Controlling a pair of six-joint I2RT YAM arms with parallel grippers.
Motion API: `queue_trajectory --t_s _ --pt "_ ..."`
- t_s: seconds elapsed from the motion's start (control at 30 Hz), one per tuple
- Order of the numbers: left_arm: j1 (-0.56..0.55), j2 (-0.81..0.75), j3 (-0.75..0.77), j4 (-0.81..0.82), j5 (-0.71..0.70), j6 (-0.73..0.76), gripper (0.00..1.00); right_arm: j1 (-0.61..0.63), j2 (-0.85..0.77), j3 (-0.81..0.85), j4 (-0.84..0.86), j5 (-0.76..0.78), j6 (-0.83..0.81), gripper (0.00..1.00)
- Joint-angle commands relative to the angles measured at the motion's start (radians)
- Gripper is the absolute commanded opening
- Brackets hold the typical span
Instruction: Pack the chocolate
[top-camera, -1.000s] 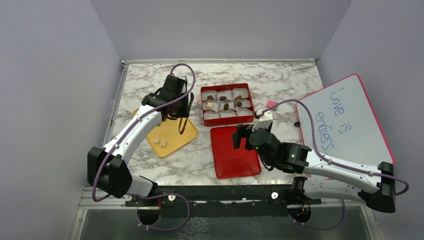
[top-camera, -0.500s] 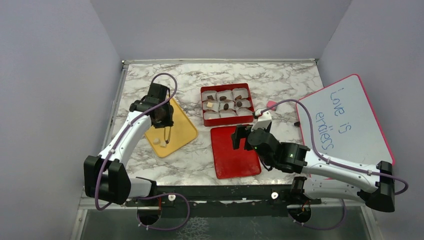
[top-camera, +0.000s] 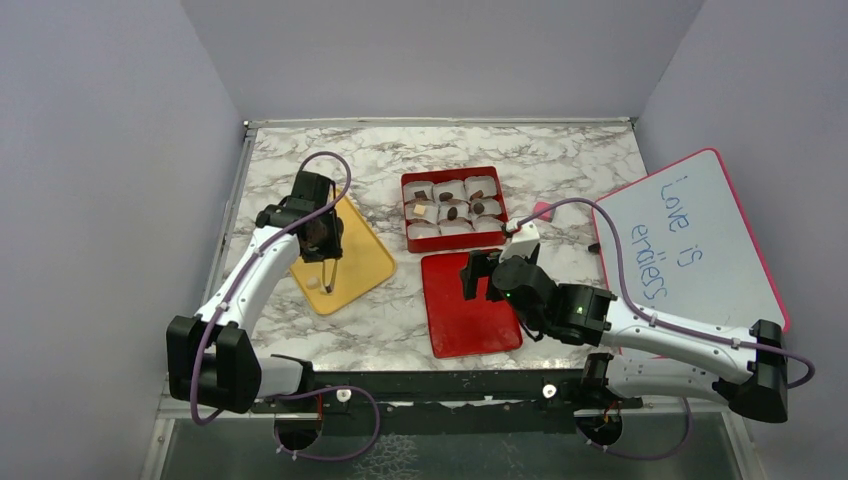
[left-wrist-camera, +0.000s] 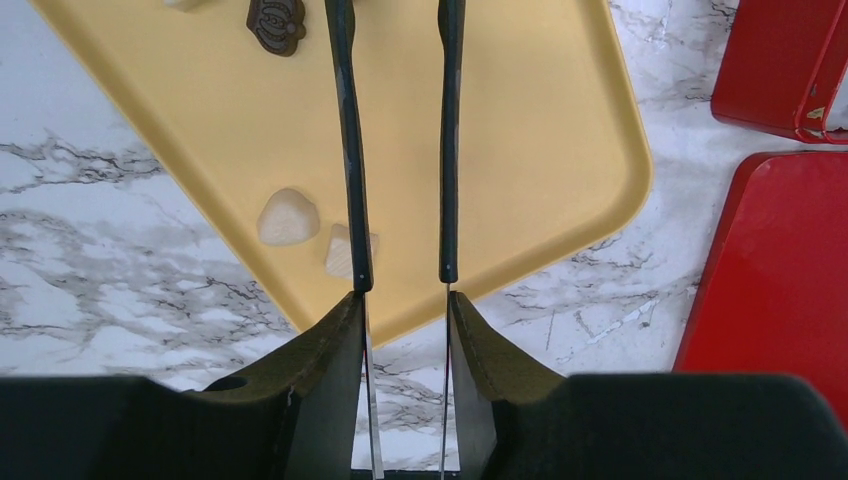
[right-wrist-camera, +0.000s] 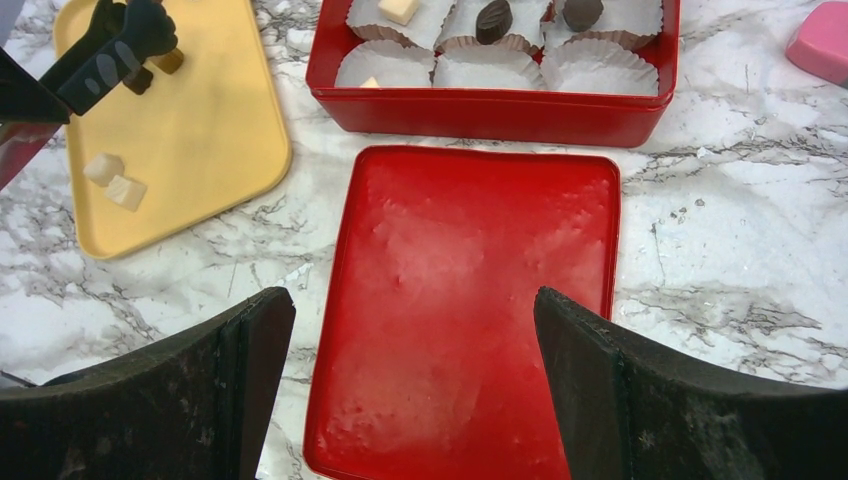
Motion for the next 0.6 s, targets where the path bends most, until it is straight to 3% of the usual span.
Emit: queue_trajectory --t_s 0.0,0.57 --pt "0.018 0.003 -0.005 0.007 -0.030 0.014 0.37 -0.003 0.010 0.032 0.024 -0.010 -0.004 0.95" --pt "0.062 0.064 -0.048 0.083 0.010 0.024 0.38 -0.003 -0.010 0.015 0.019 0.007 -0.003 0.95"
